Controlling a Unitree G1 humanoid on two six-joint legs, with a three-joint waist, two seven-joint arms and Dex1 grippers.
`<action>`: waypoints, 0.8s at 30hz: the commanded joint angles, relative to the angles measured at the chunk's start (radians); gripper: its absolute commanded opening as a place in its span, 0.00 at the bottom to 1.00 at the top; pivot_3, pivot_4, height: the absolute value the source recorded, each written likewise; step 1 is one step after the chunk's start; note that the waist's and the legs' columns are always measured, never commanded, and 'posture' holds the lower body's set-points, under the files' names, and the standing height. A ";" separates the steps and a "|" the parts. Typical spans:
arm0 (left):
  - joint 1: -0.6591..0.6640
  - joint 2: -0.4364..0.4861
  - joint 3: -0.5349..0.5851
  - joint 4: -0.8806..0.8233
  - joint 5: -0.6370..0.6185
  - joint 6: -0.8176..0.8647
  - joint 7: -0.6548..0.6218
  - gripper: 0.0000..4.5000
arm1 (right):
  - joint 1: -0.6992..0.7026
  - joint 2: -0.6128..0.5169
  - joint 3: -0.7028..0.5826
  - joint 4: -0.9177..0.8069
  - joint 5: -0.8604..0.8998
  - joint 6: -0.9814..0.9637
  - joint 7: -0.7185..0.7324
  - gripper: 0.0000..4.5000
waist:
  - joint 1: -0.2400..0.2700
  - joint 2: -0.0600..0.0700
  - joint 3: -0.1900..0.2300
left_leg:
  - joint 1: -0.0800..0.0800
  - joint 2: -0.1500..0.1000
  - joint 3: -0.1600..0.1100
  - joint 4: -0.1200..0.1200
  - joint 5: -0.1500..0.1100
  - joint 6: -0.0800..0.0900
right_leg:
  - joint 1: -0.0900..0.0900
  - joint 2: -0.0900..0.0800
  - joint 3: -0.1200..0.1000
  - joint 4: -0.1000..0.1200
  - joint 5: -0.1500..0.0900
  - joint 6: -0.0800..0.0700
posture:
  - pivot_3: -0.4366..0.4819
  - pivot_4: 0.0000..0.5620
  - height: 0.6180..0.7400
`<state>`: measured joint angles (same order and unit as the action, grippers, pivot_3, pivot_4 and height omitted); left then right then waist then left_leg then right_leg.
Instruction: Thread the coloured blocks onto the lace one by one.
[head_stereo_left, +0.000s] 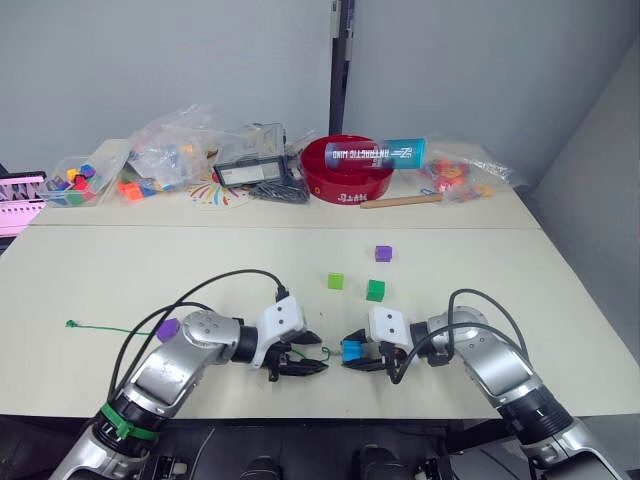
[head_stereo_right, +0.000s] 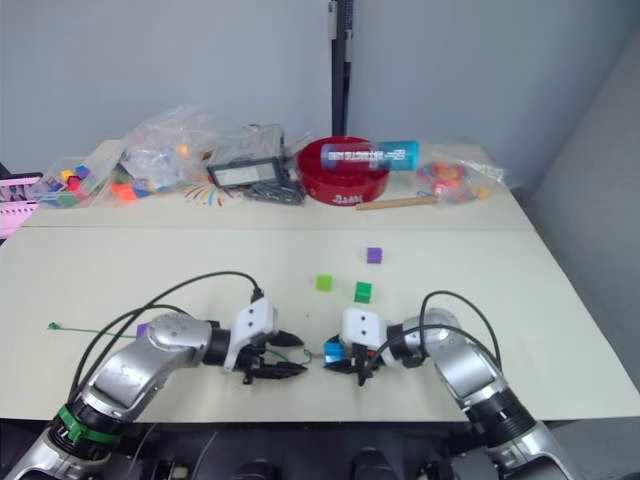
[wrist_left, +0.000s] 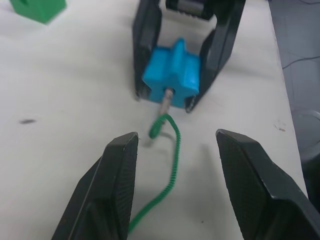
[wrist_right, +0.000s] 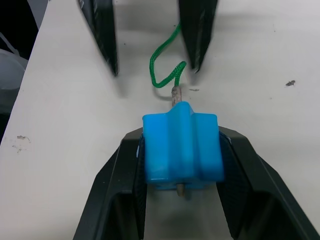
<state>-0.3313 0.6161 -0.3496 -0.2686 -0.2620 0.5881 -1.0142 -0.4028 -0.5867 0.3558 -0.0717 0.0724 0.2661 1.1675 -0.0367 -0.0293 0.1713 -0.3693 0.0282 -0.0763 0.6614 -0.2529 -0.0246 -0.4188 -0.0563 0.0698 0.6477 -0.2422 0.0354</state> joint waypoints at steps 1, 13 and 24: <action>0.004 -0.009 -0.003 -0.002 0.020 -0.032 0.015 0.58 | 0.029 -0.043 -0.024 -0.012 -0.007 0.047 -0.017 0.30 | 0.002 0.000 0.000 | 0.000 0.000 0.000 0.000 0.000 0.000 | 0.000 0.000 0.000 0.000 0.000 0.000 | 0.48 0.27 0.92; -0.022 -0.068 0.046 0.048 -0.004 -0.096 0.014 0.58 | 0.074 -0.084 -0.033 -0.073 0.017 0.075 -0.040 0.30 | 0.006 0.000 0.000 | 0.000 -0.001 0.000 0.000 0.000 0.000 | 0.000 -0.001 0.000 -0.001 0.000 0.000 | 0.48 0.27 0.92; -0.072 -0.098 -0.008 0.132 0.052 -0.160 0.001 0.58 | 0.078 -0.077 -0.028 -0.089 0.020 0.090 -0.061 0.30 | 0.006 0.000 0.000 | 0.000 -0.001 0.000 0.000 0.000 0.000 | 0.000 -0.001 0.000 -0.001 0.000 0.000 | 0.48 0.27 0.92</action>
<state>-0.3851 0.5325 -0.3501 -0.1394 -0.2251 0.4569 -1.0152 -0.3380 -0.6546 0.3221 -0.1647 0.1021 0.3382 1.1148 -0.0303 -0.0295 0.1714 -0.3694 0.0273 -0.0761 0.6614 -0.2529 -0.0246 -0.4186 -0.0571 0.0696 0.6471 -0.2423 0.0358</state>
